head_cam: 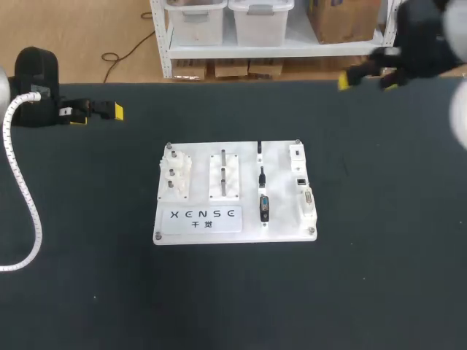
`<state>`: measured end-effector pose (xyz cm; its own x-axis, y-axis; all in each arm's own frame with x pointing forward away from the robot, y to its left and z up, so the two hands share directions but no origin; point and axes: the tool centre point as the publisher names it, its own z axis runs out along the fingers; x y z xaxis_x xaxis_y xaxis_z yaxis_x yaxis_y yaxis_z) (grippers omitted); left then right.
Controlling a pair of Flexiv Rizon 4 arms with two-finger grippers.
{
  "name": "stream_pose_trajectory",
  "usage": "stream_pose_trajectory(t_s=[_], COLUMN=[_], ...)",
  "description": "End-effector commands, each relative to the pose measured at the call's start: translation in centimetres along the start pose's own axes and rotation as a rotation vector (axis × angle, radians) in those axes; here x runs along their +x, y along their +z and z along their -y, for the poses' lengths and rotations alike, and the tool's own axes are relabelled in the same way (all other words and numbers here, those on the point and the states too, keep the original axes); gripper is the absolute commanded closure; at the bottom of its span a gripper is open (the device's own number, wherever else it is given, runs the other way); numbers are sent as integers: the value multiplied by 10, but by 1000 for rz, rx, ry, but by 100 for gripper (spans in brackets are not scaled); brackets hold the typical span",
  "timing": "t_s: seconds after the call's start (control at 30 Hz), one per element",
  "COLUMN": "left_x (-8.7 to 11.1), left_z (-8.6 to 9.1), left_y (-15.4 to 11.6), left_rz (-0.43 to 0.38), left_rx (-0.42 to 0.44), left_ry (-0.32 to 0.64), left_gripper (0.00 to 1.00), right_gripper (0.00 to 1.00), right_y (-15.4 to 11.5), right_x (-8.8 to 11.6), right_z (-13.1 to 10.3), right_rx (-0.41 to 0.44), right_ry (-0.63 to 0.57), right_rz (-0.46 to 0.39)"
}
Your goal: Insert the USB connector, Ethernet cable, and multi-pin plug into their matching sockets one by one.
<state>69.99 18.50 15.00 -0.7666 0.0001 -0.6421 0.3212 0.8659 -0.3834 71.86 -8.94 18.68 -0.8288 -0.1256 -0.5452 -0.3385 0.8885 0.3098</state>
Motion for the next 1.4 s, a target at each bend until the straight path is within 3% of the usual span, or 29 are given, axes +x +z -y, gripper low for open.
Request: stream_pose_trajectory(t_s=[0.03, 0.27, 0.53, 0.93, 1.4], left_x=[0, 0, 0, 0, 0], left_z=[0, 0, 0, 0, 0], left_y=[0, 0, 0, 0, 0], left_rz=[0, 0, 0, 0, 0], left_rx=[0, 0, 0, 0, 0], left_ry=[0, 0, 0, 0, 0], left_gripper=[0, 0, 0, 0, 0], right_gripper=[0, 0, 0, 0, 0], right_y=[41, 96, 143, 172, 197], right_x=[-10, 8, 31, 46, 57], right_z=[-37, -77, -95, -82, -81], right_rx=[342, 401, 443, 479, 448], right_ry=[46, 92, 127, 194, 239], right_rz=[-91, -212, -296, -319, -352])
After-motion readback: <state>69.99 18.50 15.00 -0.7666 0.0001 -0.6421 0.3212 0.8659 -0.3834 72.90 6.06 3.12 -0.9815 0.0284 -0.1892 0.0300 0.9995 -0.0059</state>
